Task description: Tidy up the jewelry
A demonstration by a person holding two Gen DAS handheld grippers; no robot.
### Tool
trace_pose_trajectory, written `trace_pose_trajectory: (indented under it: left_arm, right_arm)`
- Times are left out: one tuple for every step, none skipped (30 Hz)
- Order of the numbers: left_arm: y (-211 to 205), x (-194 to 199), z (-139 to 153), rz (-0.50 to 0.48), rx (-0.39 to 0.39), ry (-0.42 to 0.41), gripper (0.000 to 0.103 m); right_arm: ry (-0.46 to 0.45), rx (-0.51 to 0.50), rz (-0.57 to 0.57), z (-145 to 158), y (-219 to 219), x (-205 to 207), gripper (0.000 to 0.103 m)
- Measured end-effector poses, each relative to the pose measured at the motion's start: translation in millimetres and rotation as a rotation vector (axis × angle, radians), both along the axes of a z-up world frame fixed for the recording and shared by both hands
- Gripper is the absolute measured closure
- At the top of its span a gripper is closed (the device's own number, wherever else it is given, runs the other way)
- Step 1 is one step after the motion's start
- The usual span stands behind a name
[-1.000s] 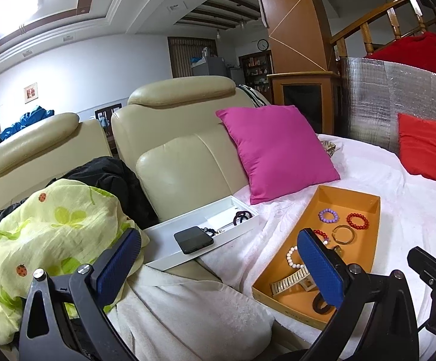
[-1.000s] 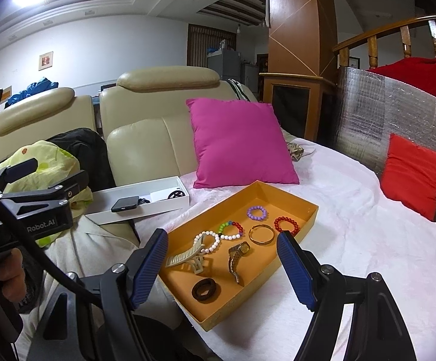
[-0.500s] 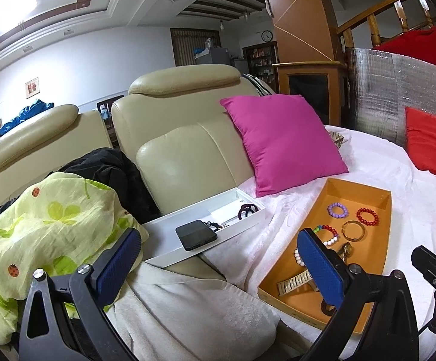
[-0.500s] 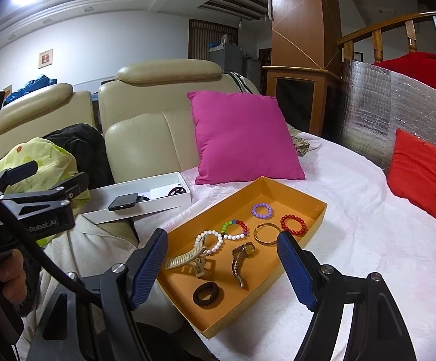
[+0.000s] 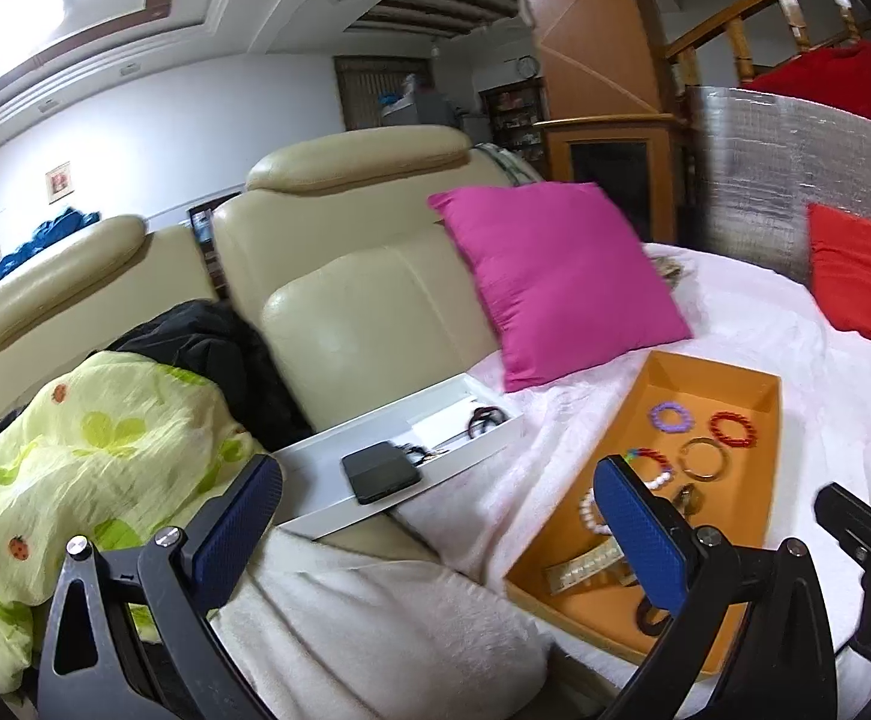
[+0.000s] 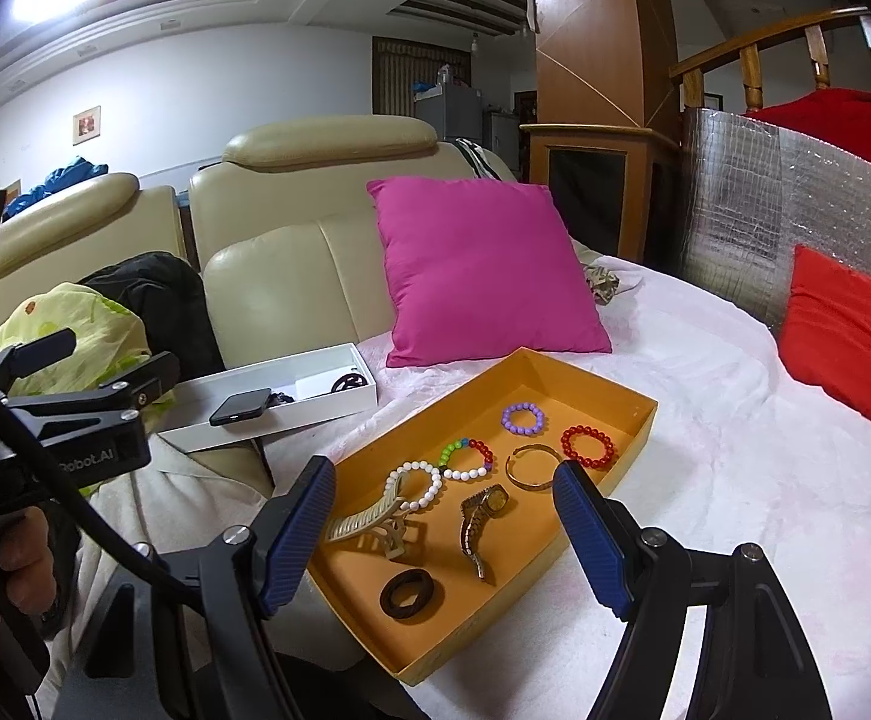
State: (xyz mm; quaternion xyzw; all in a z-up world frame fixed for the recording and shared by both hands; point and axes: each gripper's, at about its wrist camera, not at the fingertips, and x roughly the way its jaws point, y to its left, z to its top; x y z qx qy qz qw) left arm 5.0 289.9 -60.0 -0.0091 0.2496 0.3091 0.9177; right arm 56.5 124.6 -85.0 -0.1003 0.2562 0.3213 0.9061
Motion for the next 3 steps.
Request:
trace_pose_trajectory:
  left_arm:
    - [-6, 3, 1, -0.013, 0.007, 0.003, 0.000]
    - [-12, 5, 2, -0.019, 0.012, 0.002, 0.000]
    - [-21, 11, 4, -0.044, 0.011, 0.000, 0.000]
  right_arm:
    - [0.003, 0.003, -0.005, -1, -2, 2, 0.025]
    - [0.013, 0.011, -0.012, -1, -6, 5, 0.025]
    - [0.025, 0.023, -0.020, -1, -10, 8, 0.025]
